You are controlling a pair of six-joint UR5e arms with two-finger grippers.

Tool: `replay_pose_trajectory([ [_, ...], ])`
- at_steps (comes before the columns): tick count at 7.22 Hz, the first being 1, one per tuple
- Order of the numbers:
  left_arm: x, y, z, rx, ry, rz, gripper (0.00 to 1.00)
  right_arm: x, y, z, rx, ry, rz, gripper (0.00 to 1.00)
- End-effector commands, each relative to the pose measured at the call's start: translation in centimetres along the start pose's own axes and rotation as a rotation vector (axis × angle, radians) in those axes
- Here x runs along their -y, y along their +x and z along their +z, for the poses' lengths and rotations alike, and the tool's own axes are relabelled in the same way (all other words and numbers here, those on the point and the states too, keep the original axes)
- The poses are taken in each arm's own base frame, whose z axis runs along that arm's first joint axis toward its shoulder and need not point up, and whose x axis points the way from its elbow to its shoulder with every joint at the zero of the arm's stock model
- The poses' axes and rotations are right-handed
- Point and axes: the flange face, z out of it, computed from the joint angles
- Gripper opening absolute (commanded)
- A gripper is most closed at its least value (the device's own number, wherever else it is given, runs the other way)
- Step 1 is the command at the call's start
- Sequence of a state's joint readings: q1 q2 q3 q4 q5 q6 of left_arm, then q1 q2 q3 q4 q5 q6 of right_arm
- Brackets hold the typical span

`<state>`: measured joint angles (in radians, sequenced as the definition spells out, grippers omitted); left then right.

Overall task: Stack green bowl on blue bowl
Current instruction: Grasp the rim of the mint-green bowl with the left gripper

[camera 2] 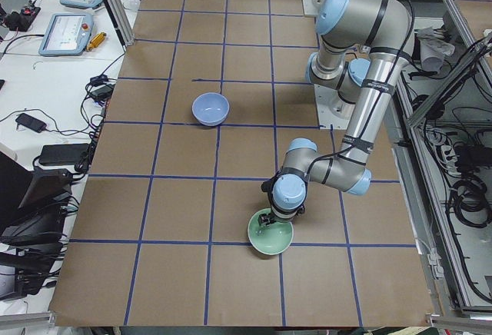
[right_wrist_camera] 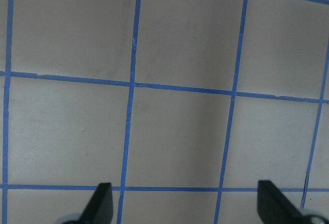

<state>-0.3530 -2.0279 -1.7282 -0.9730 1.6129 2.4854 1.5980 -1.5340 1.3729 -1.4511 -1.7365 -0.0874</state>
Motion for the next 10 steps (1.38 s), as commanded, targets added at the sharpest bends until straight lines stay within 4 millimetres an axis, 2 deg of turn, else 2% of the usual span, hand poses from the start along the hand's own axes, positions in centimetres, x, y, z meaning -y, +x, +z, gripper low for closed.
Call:
replay_pose_trajectory([
  [1, -0.41, -0.33, 0.74, 0.002, -0.004, 0.001, 1.00, 0.00, -0.02, 0.00, 0.000, 0.000, 0.000, 1.00],
  [2, -0.67, -0.41, 0.46, 0.012, -0.014, -0.001, 0.95, 0.01, 0.05, 0.01, 0.000, 0.000, 0.001, 1.00],
  [3, -0.57, -0.32, 0.84, 0.005, -0.010, -0.003, 0.31, 0.00, -0.02, 0.00, 0.000, 0.000, 0.000, 1.00],
  [4, -0.65, -0.40, 0.81, 0.007, -0.010, 0.000, 0.00, 0.00, -0.02, 0.00, 0.000, 0.000, 0.000, 1.00],
  [10, -0.64, -0.36, 0.63, 0.006, -0.012, 0.000, 0.00, 0.00, -0.02, 0.00, 0.000, 0.000, 0.000, 1.00],
])
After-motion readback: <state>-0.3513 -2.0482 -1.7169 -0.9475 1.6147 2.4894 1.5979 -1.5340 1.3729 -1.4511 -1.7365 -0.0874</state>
